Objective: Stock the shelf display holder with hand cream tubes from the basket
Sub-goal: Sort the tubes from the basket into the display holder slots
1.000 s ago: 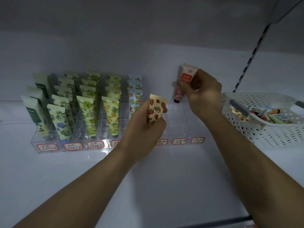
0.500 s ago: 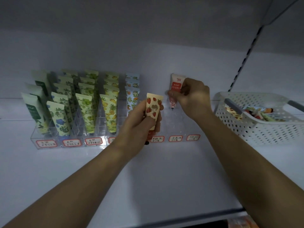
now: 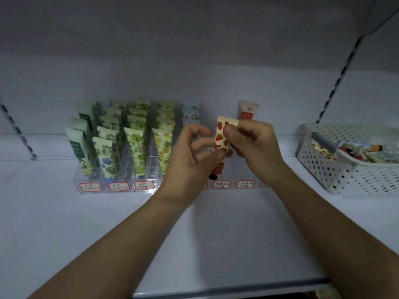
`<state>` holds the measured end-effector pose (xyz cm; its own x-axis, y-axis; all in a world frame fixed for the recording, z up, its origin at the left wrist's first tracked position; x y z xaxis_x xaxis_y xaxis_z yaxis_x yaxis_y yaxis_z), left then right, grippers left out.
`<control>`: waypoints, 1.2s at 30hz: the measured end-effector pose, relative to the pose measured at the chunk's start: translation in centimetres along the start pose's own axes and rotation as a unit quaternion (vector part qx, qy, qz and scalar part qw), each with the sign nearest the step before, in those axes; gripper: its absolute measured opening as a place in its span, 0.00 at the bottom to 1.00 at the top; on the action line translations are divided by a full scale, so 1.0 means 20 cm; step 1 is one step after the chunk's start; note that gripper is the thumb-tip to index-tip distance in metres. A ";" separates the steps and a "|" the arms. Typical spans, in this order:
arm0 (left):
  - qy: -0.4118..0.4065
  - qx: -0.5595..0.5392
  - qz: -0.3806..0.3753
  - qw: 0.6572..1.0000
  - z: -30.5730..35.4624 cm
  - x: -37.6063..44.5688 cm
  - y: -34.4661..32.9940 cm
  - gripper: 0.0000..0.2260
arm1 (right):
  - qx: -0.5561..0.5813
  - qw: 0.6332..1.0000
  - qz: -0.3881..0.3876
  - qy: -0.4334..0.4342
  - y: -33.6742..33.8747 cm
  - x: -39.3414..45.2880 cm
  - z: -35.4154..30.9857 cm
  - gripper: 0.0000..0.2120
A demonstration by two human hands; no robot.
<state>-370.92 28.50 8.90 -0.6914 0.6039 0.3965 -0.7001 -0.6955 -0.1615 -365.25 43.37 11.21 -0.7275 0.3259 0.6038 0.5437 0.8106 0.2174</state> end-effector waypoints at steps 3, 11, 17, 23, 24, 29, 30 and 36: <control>0.001 0.042 0.025 0.999 -0.01 -0.01 0.01 0.07 | 0.014 0.998 0.060 -0.020 0.02 0.01 -0.01 0.16; -0.136 0.512 -0.062 0.846 -0.07 -0.03 0.04 0.07 | -0.088 0.972 0.219 0.021 0.12 0.09 -0.03 0.07; -0.132 0.534 -0.102 0.829 -0.10 -0.03 0.05 0.11 | -0.183 0.972 0.141 0.033 0.06 0.24 -0.05 0.07; -0.135 0.536 -0.098 0.828 -0.11 -0.02 0.05 0.10 | -0.178 0.978 0.111 0.012 0.03 0.29 -0.03 0.10; -0.137 0.537 -0.098 0.827 -0.11 -0.02 0.05 0.10 | -0.191 0.976 0.105 0.011 0.02 0.29 -0.04 0.11; -0.148 0.543 -0.103 0.820 -0.11 -0.02 0.04 0.10 | -0.279 0.960 0.016 -0.016 -0.04 0.33 -0.04 0.14; -0.148 0.542 -0.102 0.821 -0.11 -0.02 0.05 0.10 | -0.289 0.957 0.005 -0.021 -0.05 0.35 -0.05 0.15; -0.147 0.541 -0.106 0.821 -0.13 -0.02 0.05 0.10 | -0.315 0.944 -0.011 -0.100 -0.04 0.36 -0.02 0.16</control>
<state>-371.84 28.51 6.29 -0.3901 0.7463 0.5393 -0.1201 -0.6219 0.7738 -370.67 44.85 15.67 -0.7719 0.4482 0.4509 0.6225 0.3887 0.6793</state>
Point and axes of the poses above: each hand's wrist, its own x-axis towards the middle knuckle, its own y-axis out of the back of the hand, z = x × y, the point moved 2 cm from there along x, towards the middle knuckle, and after that the axes turned 4 degrees about x, right-handed, at the moved point
